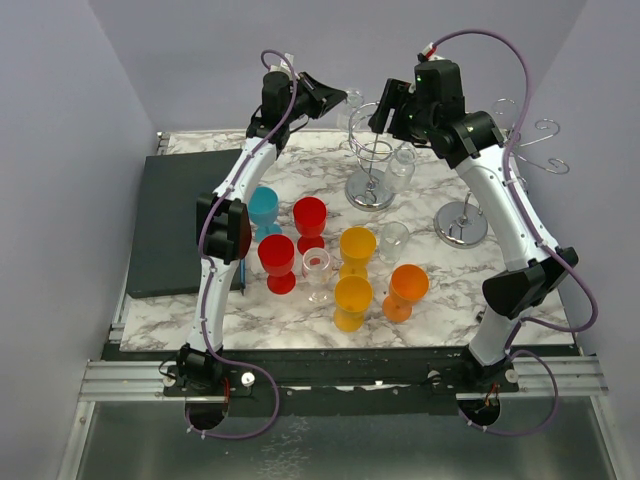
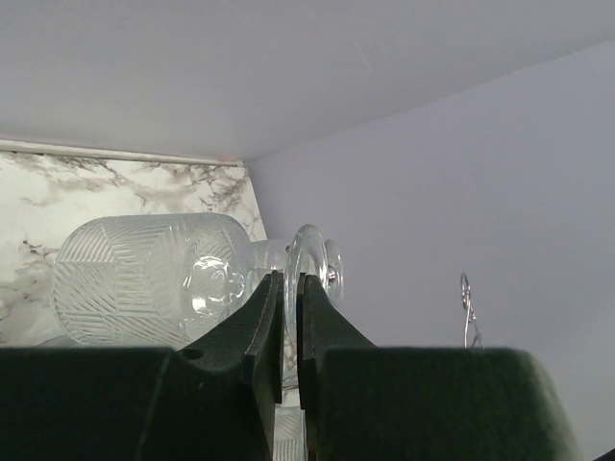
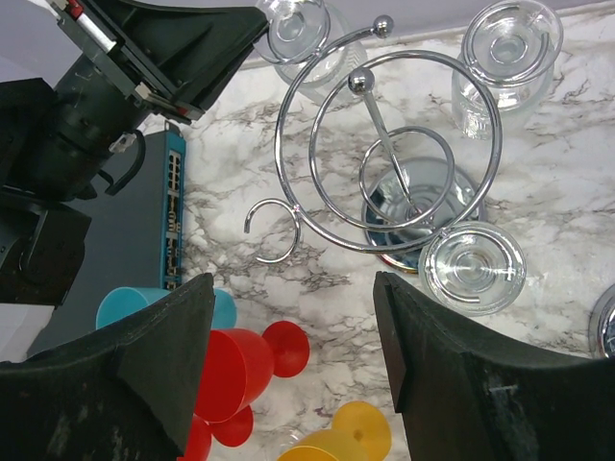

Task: Take the wine glass off the wine glass rack
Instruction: Pick up the wine glass from the wine rack.

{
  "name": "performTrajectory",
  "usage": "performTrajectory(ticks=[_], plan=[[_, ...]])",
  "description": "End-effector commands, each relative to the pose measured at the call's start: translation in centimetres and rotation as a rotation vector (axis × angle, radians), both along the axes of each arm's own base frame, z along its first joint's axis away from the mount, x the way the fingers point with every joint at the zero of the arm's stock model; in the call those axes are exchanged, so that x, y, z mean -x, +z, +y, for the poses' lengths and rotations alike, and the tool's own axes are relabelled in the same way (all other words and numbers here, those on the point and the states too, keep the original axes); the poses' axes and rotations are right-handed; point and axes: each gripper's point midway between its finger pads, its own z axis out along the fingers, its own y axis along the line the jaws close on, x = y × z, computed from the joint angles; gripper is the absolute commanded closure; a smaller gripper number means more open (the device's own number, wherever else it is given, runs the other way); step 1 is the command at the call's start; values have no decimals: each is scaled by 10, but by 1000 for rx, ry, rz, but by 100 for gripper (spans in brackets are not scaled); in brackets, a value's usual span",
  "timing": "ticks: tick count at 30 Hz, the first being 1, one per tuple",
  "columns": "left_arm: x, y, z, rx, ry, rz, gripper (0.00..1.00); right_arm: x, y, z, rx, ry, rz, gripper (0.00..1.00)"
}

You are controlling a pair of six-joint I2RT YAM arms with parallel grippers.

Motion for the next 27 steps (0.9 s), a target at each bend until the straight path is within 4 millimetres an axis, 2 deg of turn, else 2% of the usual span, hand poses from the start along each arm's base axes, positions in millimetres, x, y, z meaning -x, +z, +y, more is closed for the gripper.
performTrajectory(ticks=[1,8,15,27], plan=[[13,68,4,70,-13,-196,100,4,15,-3,-9,3,-43,27],[14,74,5,84,-17,-205,100,2,10,-1,-7,4,-34,27],[10,71,8,118,-20,-182,100,1,8,0,-8,5,-28,27],[0,68,22,184,25,-118,100,0,6,1,-8,5,-23,26]])
